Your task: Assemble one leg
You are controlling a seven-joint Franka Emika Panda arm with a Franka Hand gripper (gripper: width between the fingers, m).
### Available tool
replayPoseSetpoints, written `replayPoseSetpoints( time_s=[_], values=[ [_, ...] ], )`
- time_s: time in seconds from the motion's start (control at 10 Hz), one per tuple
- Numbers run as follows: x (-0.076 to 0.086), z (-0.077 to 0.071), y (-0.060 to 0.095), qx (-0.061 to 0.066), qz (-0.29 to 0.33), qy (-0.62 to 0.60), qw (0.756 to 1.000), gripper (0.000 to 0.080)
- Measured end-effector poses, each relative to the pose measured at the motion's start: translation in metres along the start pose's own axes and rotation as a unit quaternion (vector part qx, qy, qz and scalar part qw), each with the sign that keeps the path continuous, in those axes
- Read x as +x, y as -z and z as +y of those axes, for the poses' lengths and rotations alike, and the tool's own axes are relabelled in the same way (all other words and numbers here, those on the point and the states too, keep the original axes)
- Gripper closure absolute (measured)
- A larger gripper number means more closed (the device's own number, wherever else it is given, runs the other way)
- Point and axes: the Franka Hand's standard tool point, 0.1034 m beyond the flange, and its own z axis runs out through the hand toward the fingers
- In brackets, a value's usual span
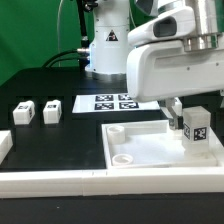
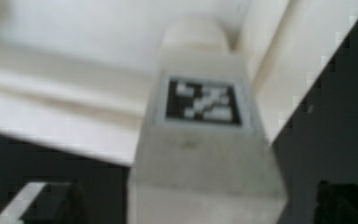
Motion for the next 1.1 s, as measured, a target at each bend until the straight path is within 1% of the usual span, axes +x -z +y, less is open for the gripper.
replayPoseSetpoints(
  time_s=[0.2, 0.3, 0.5, 0.6, 0.7, 0.8, 0.9, 1.1],
  values=[
    [0.0036, 0.002, -0.0006, 0.013, -0.059, 0.001, 0.998, 0.0151],
    [0.0072, 0.006, -0.0024, 0.009, -0.044, 0.001, 0.999, 0.0151],
    [0.0055, 0.0069, -0.0052, 0.009, -0.043, 0.0, 0.999, 0.0151],
    [0.0053, 0.0069, -0.0071, 0.008, -0.042, 0.0, 0.999, 0.0252],
    [0.005, 0.0054, -0.0079, 0.009, -0.042, 0.001, 0.999, 0.0252],
    [0.0049, 0.0045, -0.0081, 0.009, -0.042, 0.002, 0.999, 0.0435],
    [0.0049, 0.005, -0.0081, 0.009, -0.042, 0.002, 0.999, 0.0511],
    [0.0049, 0.0048, -0.0081, 0.009, -0.042, -0.014, 0.999, 0.0511]
  ],
)
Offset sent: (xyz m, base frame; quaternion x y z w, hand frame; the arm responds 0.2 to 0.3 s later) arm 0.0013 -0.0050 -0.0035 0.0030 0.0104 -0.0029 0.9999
